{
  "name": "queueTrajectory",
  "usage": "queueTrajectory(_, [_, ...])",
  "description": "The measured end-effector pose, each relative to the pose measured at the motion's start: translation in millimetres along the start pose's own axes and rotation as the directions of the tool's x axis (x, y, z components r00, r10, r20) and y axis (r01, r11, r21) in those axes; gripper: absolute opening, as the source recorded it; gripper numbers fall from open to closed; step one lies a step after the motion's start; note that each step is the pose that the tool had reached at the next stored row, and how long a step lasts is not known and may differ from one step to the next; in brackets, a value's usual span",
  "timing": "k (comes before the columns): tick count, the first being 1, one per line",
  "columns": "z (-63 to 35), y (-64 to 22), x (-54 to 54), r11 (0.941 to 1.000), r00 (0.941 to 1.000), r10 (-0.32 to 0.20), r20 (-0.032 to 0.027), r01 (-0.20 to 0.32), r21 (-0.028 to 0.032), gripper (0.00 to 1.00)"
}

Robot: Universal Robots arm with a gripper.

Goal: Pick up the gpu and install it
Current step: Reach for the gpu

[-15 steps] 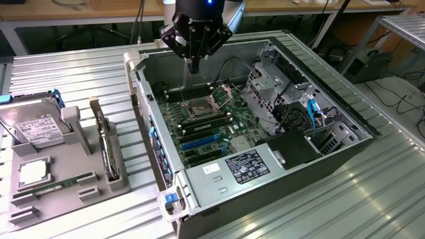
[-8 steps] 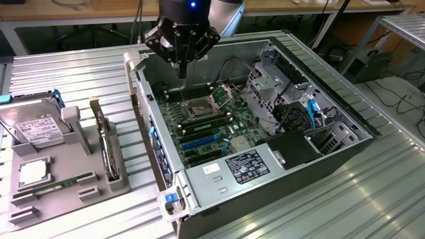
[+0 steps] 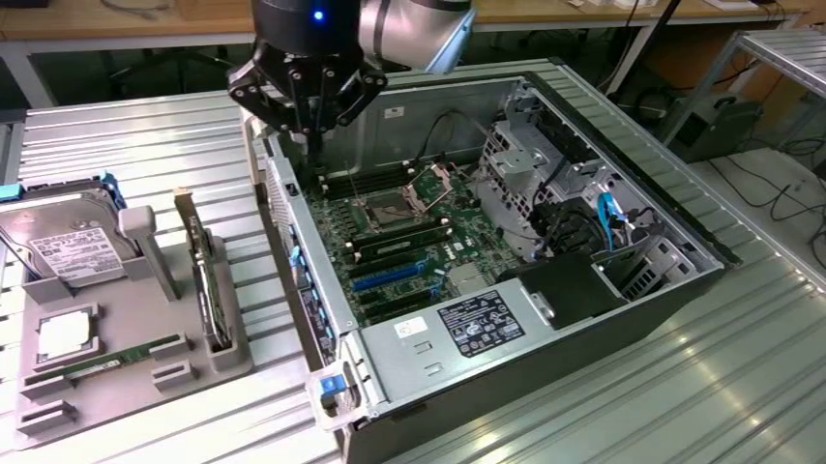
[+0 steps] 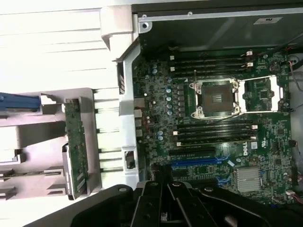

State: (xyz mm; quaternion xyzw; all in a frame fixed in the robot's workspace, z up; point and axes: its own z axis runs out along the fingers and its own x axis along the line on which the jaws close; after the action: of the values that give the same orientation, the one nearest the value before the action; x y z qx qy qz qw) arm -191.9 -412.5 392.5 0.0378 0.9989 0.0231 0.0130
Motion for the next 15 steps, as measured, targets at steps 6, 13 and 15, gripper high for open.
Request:
queueTrajectory(6, [3.5, -8.9, 34.9, 1.0000, 1.0000, 0.000, 0.0000, 0.000, 0.0001, 0.11])
queueTrajectory(13, [12.1, -18.7, 69.8, 1.0000, 1.0000, 0.000, -0.0001, 0.000, 0.0002, 0.11])
queueTrajectory(15, [14.9, -20.8, 80.7, 1.0000, 1.0000, 0.000, 0.0001, 0.000, 0.0000, 0.11])
